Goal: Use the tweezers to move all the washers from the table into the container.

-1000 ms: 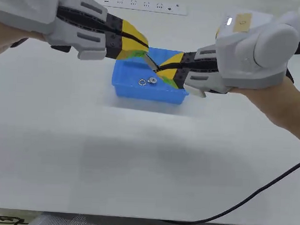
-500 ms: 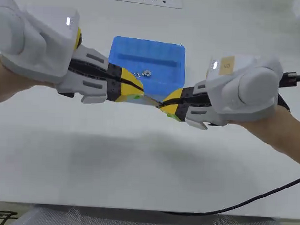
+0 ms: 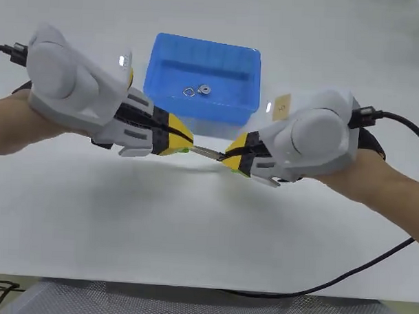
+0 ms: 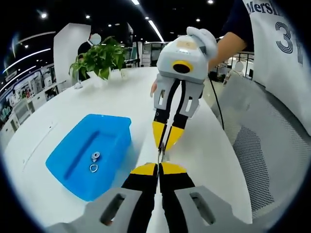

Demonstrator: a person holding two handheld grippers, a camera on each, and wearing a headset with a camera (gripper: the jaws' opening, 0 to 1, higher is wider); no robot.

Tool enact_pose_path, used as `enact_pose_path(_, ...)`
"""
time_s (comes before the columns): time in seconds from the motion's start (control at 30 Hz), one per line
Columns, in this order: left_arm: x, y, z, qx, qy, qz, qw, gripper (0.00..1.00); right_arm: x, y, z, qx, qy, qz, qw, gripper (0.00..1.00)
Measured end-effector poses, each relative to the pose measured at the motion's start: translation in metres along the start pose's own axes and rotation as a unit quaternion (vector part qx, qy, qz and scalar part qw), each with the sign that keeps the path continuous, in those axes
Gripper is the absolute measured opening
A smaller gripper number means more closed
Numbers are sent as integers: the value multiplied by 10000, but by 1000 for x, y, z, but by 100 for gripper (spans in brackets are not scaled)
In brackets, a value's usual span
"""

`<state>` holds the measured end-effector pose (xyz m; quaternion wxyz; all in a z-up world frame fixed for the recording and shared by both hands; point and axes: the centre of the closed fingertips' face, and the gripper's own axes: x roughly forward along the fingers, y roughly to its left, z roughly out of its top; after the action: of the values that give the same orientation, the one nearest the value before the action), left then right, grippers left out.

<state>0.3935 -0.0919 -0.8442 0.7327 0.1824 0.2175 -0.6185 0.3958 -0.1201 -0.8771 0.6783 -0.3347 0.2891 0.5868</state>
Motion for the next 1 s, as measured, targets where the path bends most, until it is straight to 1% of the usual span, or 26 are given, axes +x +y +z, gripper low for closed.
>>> enact_pose_path(0.03,1,0,-3,1,65,-2,10000,5,1,0,0,-6,14,-4,10000,6)
enact_pose_path(0.07,2,0,-9,54,209,12,9998,5,1,1,0,12,27,-1,10000,6)
enact_pose_path(0.1,1,3,-16,133,387,73,9991,4,1,1,1,4,6,10,10000,6)
enact_pose_path(0.13,3,2,-19,89,429,57,9990,4,2,4,3,101,-60,51,9999,6)
enact_pose_path(0.17,3,2,-19,70,417,34,9991,4,2,3,2,133,-30,11,9999,6)
enact_pose_path(0.2,4,0,-18,55,380,13,9993,4,4,4,5,52,-93,37,9999,3)
enact_pose_path(0.23,4,0,-18,61,380,14,9993,4,3,5,3,90,-22,42,9999,2)
enact_pose_path(0.33,5,0,-20,76,427,37,9991,4,1,3,5,105,-13,56,9999,2)
enact_pose_path(0.37,4,0,-20,41,435,23,9990,4,-1,2,3,34,37,28,10000,2)
enact_pose_path(0.4,4,0,-20,52,434,30,9990,4,-2,3,4,-17,6,66,10000,2)
enact_pose_path(0.43,3,0,-20,56,436,44,9990,4,-4,1,6,41,-16,50,10000,2)
enact_pose_path(0.5,1,0,-20,29,453,35,9990,4,-6,-2,6,-38,-12,-10,10000,2)
enact_pose_path(0.53,-1,0,-21,39,472,74,9989,4,-6,-3,6,-13,-31,-45,10000,2)
enact_pose_path(0.6,-5,0,-23,-70,499,145,9986,4,-10,-8,8,52,-101,-160,9998,2)
enact_pose_path(0.63,-6,0,-22,-75,487,196,9986,5,-11,-8,9,83,-131,-170,9997,2)
enact_pose_path(0.67,-10,3,-21,-129,461,332,9983,5,-14,-12,12,206,-236,-278,9991,2)
enact_pose_path(0.73,-16,3,-19,-251,408,428,9979,5,-19,-14,12,250,-291,-366,9986,2)
enact_pose_path(0.77,-19,4,-18,-308,378,532,9974,5,-21,-16,12,306,-333,-424,9981,2)
enact_pose_path(0.8,-26,7,-17,-437,337,716,9959,5,-26,-19,15,478,-491,-542,9962,2)
enact_pose_path(0.83,-31,7,-15,-540,296,803,9949,5,-30,-19,17,601,-605,-564,9948,5)
enact_pose_path(0.87,-36,7,-13,-639,222,920,9935,5,-36,-18,18,891,-763,-614,9912,8)
enact_pose_path(0.9,-43,7,-10,-828,79,1096,9905,6,-41,-19,19,1056,-866,-674,9883,13)
enact_pose_path(0.93,-48,5,-9,-952,-7,1165,9886,8,-48,-19,18,1222,-987,-751,9847,14)
enact_pose_path(0.97,-52,2,-6,-1014,-101,1216,9873,8,-50,-18,18,1255,-1007,-766,9840,14)
enact_pose_path(1.0,-59,-3,-5,-1110,-181,1339,9846,9,-57,-15,14,1369,-1031,-833,9817,14)
